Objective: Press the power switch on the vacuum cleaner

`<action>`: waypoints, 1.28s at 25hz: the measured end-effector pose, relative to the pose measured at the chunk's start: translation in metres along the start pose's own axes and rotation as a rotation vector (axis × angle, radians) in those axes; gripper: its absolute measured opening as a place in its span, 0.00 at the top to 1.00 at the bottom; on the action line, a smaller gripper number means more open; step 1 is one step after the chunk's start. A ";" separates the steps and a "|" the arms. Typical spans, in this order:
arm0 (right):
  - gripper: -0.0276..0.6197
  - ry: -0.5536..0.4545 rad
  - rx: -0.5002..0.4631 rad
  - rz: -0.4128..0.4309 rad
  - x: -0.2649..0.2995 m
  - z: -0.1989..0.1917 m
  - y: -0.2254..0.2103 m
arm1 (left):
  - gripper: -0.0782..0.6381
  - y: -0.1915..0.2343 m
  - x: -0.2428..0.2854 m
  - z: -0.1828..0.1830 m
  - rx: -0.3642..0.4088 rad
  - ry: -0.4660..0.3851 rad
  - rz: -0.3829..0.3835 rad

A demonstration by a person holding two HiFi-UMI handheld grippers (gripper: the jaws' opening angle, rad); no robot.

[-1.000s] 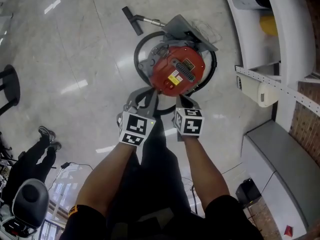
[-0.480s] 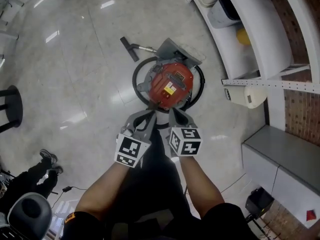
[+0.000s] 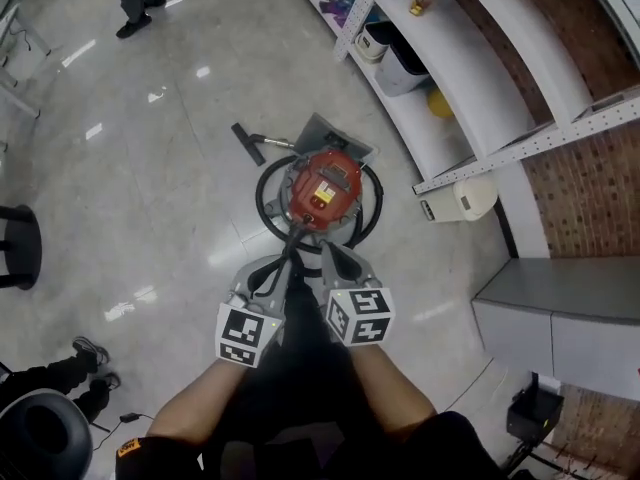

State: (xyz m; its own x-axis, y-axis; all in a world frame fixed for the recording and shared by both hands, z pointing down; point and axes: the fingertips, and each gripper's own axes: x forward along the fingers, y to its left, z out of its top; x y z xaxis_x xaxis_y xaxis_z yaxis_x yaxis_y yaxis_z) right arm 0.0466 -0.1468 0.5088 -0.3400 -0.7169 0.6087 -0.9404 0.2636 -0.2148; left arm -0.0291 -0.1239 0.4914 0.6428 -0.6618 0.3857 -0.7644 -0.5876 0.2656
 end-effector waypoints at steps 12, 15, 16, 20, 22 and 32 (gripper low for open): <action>0.97 -0.064 -0.043 0.002 -0.111 -0.024 0.043 | 0.87 -0.053 -0.093 0.010 0.032 -0.090 0.044; 0.97 -0.069 -0.066 0.015 -0.127 -0.034 0.042 | 0.87 -0.068 -0.100 0.002 0.024 -0.101 0.053; 0.97 -0.071 -0.074 0.025 -0.134 -0.039 0.042 | 0.87 -0.076 -0.103 -0.001 0.025 -0.103 0.057; 0.97 -0.080 -0.108 0.068 -0.165 -0.065 0.037 | 0.87 -0.113 -0.113 -0.015 0.034 -0.119 0.087; 0.97 -0.079 -0.115 0.087 -0.184 -0.076 0.034 | 0.87 -0.136 -0.120 -0.023 0.018 -0.122 0.108; 0.97 -0.149 -0.155 0.157 -0.280 -0.106 0.019 | 0.87 -0.236 -0.154 -0.049 0.017 -0.140 0.165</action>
State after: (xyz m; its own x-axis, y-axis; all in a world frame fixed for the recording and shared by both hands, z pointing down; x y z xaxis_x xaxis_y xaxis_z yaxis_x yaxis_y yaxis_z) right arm 0.1248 0.1266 0.4154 -0.4894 -0.7437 0.4553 -0.8678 0.4666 -0.1706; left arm 0.0498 0.1400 0.4122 0.5110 -0.8069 0.2963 -0.8594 -0.4732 0.1934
